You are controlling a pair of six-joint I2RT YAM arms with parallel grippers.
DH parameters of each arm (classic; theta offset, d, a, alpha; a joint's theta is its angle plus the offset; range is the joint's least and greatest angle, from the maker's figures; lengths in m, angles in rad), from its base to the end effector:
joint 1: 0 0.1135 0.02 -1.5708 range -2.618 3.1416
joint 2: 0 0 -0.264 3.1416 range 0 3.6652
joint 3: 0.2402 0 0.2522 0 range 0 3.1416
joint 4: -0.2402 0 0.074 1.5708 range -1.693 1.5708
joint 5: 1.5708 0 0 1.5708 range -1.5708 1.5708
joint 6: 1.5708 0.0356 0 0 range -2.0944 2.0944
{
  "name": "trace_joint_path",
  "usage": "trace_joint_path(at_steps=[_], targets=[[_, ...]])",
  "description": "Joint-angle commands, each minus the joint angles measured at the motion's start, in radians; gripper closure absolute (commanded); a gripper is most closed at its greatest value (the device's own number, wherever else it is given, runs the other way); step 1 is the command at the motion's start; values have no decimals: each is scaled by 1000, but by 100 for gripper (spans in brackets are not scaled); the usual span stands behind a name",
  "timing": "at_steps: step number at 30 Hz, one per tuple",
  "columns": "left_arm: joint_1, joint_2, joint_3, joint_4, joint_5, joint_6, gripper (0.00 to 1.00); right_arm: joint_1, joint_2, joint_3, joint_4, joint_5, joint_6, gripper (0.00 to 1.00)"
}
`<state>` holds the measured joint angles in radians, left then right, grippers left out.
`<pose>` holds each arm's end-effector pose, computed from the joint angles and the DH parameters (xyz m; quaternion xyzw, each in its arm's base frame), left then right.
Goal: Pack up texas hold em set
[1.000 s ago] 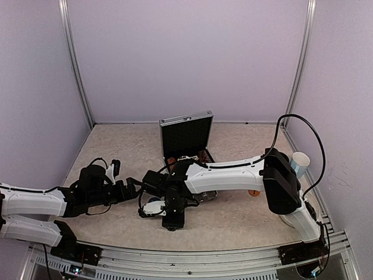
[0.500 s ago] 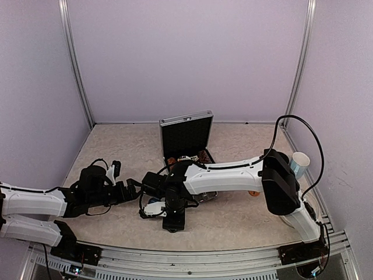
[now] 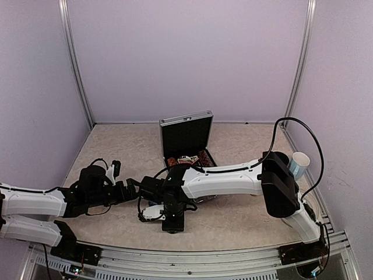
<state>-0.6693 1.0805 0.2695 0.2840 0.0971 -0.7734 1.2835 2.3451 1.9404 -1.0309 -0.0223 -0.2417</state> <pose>0.1567 -0.1283 0.1551 -0.0209 0.8659 -0.3604 0.3461 0.1319 0.4492 0.1523 -0.6897 0.7208 0.0433 0.0531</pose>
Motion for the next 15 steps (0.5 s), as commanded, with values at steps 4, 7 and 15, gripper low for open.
trace_joint_path(at_steps=[4,7,15], targets=[[-6,-20,-6,-5,-10,5,1,18,40,-21,-11,15,10,56],[-6,-29,-2,-21,-10,2,1,16,31,-9,-8,15,10,58],[-7,-73,-17,-54,-16,-10,1,16,-23,13,16,52,3,58]])
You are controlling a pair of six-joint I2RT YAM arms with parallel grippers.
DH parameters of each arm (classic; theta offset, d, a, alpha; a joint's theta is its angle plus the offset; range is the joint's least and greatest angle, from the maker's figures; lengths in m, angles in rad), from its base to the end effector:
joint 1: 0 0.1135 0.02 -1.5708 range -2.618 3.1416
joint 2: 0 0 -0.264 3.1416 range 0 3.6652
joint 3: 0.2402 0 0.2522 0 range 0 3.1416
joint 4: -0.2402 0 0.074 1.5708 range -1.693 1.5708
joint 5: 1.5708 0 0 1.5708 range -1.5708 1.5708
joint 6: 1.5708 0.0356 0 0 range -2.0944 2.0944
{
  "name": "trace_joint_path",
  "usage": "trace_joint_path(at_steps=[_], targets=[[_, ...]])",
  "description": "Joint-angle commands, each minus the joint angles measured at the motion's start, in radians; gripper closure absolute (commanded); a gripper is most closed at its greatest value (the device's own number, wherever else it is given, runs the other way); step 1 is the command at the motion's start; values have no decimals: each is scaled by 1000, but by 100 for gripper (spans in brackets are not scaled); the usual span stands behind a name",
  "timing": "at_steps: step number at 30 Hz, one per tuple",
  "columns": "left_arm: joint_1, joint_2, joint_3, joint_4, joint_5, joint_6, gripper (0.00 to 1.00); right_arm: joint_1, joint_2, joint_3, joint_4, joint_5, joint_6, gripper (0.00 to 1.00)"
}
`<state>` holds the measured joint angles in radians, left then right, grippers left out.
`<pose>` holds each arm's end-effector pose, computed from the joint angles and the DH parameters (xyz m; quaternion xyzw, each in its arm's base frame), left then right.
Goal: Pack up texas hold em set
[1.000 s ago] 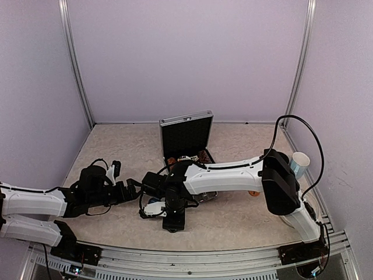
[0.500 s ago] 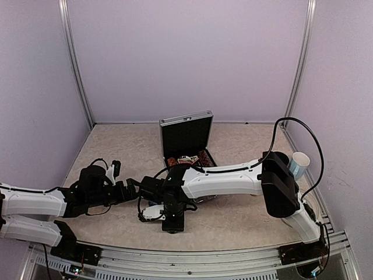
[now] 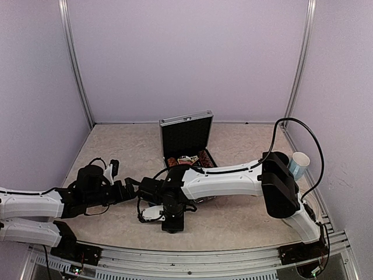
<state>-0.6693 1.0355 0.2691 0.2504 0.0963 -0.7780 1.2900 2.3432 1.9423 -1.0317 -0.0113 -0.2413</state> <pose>0.1536 -0.1259 0.1599 -0.0227 0.8632 -0.3640 0.3492 0.1294 0.4501 0.1537 -0.6916 0.7189 0.0394 0.0569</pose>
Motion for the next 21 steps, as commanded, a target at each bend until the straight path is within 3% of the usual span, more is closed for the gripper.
trace_joint_path(at_steps=[1,10,21], targets=[[-7,-30,-20,-22,-13,-4,1,10,-30,16,20,46,-1,58],[-9,55,-19,18,78,19,2,0,-93,33,52,112,-22,58],[-32,264,4,268,300,27,10,-18,-177,-16,120,147,-35,57]])
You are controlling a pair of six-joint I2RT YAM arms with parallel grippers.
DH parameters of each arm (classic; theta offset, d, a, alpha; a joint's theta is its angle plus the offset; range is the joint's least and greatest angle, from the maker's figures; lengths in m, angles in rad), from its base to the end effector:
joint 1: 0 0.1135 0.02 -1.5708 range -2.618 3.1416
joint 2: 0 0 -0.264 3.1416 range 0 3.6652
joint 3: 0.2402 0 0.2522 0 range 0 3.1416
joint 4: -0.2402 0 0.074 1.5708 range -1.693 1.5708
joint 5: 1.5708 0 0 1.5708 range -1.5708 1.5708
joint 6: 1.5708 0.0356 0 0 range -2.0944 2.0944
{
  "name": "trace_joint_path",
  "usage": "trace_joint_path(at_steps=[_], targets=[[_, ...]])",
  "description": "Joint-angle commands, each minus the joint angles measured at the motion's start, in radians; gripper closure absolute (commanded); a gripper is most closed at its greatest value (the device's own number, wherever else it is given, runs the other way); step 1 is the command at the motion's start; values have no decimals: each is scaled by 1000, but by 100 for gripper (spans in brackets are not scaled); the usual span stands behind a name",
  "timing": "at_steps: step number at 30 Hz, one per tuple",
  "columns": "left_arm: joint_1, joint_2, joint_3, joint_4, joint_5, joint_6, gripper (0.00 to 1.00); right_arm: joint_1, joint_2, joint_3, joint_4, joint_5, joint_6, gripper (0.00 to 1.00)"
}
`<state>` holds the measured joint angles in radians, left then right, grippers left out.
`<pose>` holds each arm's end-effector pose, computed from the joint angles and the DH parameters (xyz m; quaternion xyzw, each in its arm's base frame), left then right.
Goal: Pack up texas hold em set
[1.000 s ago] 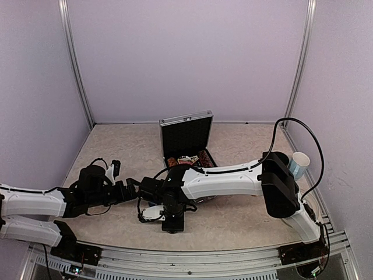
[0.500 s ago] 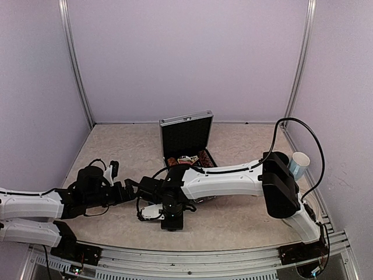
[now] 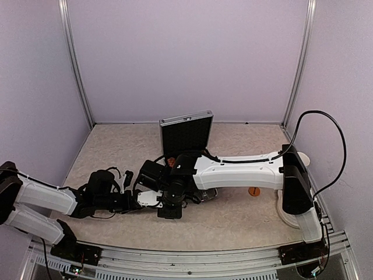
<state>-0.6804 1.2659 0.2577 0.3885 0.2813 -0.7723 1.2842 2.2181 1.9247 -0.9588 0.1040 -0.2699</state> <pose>0.1572 -0.1399 0.1273 0.0237 0.8823 -0.3942 0.2561 0.1351 0.4453 0.2068 -0.6855 0.7088 0.0321 0.1634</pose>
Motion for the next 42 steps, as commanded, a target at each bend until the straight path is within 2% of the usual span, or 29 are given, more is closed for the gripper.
trace_joint_path(at_steps=[1,17,32,33,34,35,39,42], targets=[[-27,37,18,147,123,22,10,-14,-54,-1,47,35,-8,57],[-63,102,49,252,203,-13,14,-25,-83,-44,92,54,-15,57],[-65,202,70,404,344,-84,21,-25,-75,-35,97,74,-19,57],[-65,209,72,414,348,-89,24,-25,-74,-35,98,74,-19,57],[-65,219,73,426,354,-93,30,-25,-75,-33,98,74,-20,57],[-65,228,73,444,363,-101,41,-25,-74,-33,99,75,-20,57],[-66,273,74,575,404,-167,98,-25,-69,-29,104,81,-22,57],[-70,319,77,666,437,-217,100,-25,-65,-23,102,96,-22,57]])
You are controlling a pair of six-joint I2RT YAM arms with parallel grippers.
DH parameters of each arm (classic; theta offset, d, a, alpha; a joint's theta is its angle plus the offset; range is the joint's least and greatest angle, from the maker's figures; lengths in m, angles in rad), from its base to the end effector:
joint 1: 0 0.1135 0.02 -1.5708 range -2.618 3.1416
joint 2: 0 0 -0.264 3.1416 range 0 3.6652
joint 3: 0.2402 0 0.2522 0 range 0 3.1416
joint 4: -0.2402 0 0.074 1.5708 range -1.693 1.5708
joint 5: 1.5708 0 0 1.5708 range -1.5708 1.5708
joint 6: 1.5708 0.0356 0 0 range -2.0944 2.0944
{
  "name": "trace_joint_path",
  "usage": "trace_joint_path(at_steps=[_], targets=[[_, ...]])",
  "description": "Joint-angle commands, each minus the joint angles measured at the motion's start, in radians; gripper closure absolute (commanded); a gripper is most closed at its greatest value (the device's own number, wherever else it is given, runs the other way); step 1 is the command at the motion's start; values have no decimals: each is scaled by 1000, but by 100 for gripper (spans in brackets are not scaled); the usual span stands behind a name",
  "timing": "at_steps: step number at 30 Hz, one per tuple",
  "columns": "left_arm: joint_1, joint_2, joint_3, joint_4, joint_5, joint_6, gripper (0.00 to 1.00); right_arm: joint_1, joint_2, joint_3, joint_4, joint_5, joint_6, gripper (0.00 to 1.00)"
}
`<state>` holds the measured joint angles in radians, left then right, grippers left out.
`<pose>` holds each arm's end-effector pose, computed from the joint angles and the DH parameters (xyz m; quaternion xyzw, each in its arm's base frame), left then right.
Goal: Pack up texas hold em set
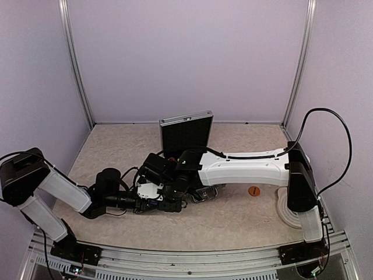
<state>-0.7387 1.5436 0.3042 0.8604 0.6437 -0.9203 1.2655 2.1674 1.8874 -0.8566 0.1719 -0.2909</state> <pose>0.1664 -0.1804 0.1274 0.1056 0.7980 -0.5695 0.1664 0.1459 0.4428 0.2229 -0.6698 0.7059 0.0264 0.2289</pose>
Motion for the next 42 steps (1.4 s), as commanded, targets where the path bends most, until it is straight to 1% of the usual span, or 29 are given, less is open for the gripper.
trace_joint_path(at_steps=[1,3,4,8,10,12,15,17,22,26,28,30,33,36,39,42], targets=[[-10,48,31,210,82,-78,100,-6,-13,17,-2,31,-2,57],[-7,46,33,196,81,-75,100,-6,-12,26,-6,37,-1,55],[-6,39,34,181,78,-69,100,-6,-14,29,-9,42,-2,50],[-3,-18,67,71,69,-5,100,-9,-47,15,-8,100,18,17],[-13,-43,115,-22,48,55,100,-22,-112,-28,10,113,47,7],[-28,-58,168,-120,8,122,100,-41,-198,-97,46,119,85,2],[-52,-61,286,-286,-77,242,100,-82,-338,-223,100,147,162,1],[-66,-35,375,-378,-123,329,100,-110,-434,-308,144,200,226,1],[-114,82,666,-634,-245,589,100,-179,-662,-528,231,258,366,1],[-180,254,954,-885,-347,858,100,-216,-804,-671,273,275,434,1],[-217,341,1107,-1043,-355,981,100,-225,-859,-730,284,311,472,1],[-247,440,1233,-1128,-370,1063,100,-240,-903,-771,282,325,499,1],[-263,572,1383,-1211,-360,1135,100,-261,-958,-819,264,359,538,1],[-263,659,1495,-1279,-348,1191,100,-270,-1008,-852,247,416,585,1],[-263,736,1568,-1332,-368,1227,100,-275,-1067,-879,240,431,620,1],[-262,783,1610,-1367,-433,1250,100,-278,-1098,-894,228,435,644,1]])
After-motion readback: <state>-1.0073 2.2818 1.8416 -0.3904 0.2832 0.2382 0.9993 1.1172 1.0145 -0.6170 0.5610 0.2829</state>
